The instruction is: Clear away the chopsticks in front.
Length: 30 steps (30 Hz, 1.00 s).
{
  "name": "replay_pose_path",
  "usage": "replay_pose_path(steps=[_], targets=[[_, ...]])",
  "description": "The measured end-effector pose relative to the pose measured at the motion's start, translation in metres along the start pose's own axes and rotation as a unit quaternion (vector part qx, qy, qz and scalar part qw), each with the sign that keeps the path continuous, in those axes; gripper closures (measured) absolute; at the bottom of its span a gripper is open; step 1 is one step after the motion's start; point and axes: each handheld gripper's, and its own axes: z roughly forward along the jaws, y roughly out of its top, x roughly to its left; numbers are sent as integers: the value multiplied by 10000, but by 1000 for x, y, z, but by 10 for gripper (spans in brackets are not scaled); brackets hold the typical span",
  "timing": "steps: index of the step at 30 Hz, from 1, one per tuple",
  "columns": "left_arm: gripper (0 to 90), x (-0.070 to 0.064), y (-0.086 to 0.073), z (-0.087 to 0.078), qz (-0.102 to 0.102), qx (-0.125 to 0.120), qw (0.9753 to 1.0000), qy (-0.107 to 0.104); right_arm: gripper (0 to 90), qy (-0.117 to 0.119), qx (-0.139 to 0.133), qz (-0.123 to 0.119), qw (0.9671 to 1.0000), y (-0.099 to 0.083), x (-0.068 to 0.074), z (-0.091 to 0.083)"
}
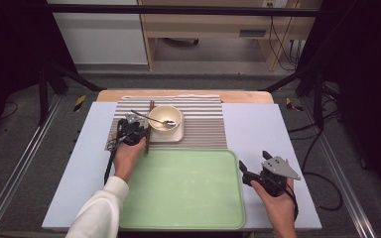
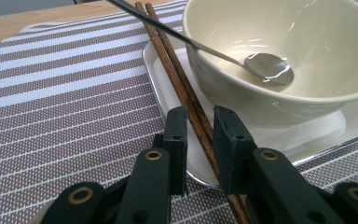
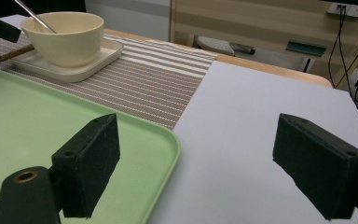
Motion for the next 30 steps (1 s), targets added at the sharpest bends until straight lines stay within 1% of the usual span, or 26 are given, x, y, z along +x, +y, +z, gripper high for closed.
replay_pose_path(steps=[1,7,10,11,13,17,18,21,22,27,30], targets=[[757,0,0,1,-24,21,10000,-17,146,3,-2,17,10000,0,0,0],[770,-6,-2,7,56,72,10000,19,146,14,15,47,10000,0,-1,1],[775,-6,-2,8,50,83,9999,24,147,17,19,43,10000,0,-1,0],[778,-8,-2,9,7,45,10000,36,147,19,20,46,10000,0,-1,0],[782,-9,-3,10,-2,31,10000,47,147,19,29,33,10000,0,-1,0],[783,-8,-2,10,-25,31,9999,94,148,32,34,44,10000,0,0,0],[784,-8,-2,9,34,51,9999,133,148,27,31,44,10000,0,0,0],[784,-5,-3,9,17,61,9998,164,148,28,41,35,10000,0,-1,1],[784,-5,-3,10,-18,50,9998,171,148,36,46,31,10000,0,-1,1],[796,-4,-5,15,-26,162,9998,141,148,31,48,33,10000,0,0,1],[801,-5,-5,16,-65,144,9998,142,149,27,38,67,10000,0,-1,0]])
